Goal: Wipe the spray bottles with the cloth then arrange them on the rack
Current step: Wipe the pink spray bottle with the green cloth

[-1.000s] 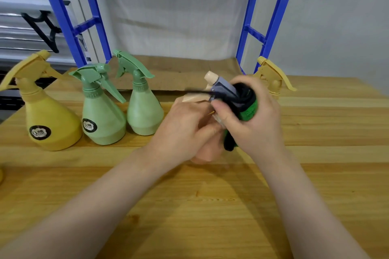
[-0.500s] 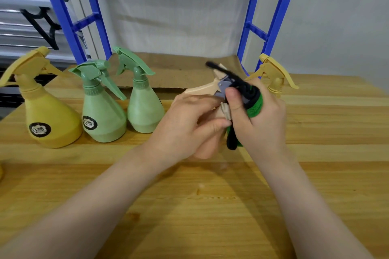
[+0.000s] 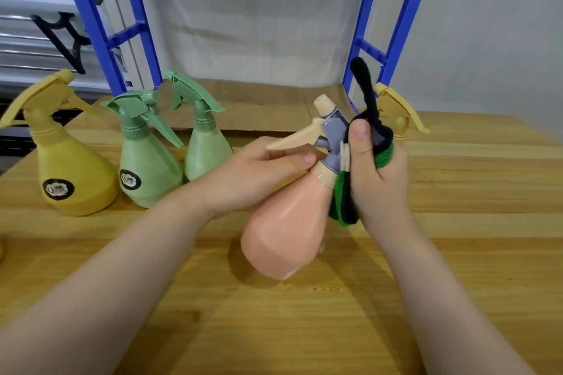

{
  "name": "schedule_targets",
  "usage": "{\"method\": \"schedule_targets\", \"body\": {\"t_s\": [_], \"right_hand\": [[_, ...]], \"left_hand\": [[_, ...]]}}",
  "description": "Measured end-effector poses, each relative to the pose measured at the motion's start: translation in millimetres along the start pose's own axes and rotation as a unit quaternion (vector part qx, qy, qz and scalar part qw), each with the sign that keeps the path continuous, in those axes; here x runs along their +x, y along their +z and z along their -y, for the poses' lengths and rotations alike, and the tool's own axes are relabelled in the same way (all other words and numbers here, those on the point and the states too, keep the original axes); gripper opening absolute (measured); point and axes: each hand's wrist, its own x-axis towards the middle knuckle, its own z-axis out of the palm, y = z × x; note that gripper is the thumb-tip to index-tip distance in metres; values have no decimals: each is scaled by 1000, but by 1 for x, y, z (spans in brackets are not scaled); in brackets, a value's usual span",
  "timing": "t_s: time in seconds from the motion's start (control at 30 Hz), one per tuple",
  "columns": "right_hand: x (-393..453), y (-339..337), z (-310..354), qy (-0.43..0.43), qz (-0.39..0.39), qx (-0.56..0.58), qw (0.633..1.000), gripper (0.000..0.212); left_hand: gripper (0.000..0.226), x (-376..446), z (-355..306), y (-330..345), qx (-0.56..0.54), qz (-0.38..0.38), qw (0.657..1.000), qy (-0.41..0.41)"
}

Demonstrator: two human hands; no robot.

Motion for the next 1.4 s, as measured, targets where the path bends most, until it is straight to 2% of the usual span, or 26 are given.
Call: {"method": "schedule_targets", "body": {"t_s": [0.13,0.23,0.3,0.37,0.43,0.6,0.7,0.83,0.9,1.0,1.2,1.3,1.4], "right_hand": [[-3,3,2,-6,4,15,1000,43],[-3,3,1,-20,22,32,999,37],[-1,4,-2,-26,32,23,999,30],[0,4,-4,-24,36,12,999,18],[1,5,-6,-20,28,8,999,16],[3,2,-3,2,-24,29,999,32],[4,0,1,35,-47,69,996,52],[5,-2,5,38,-48,104,993,57],[6,-3,6,27,-47,111,992,53],[6,-4,6,-4,-46,101,994,49],[4,-2,-2,-36,19,-31,999,23],[0,-2,-7,-86,78,-221,968,39],[-1,-1,-9,-134,62,-318,937,48]], "left_hand": [[15,3,5,-7,-17,54,998,-39],[25,3,11,-11,6,71,996,-45],[25,1,13,-11,9,74,997,-27],[16,-1,14,-9,8,65,998,-5],[13,-1,15,-7,-12,61,998,16],[24,-1,10,-6,-56,43,997,44],[15,0,14,-12,-40,17,997,71],[11,4,19,-16,-29,-40,991,124],[23,7,22,-16,18,-100,985,139],[38,7,25,-14,166,-180,958,147],[36,8,18,-7,386,-230,872,196],[26,5,14,-10,459,-216,831,230],[22,3,12,-11,485,-194,815,251]]}}
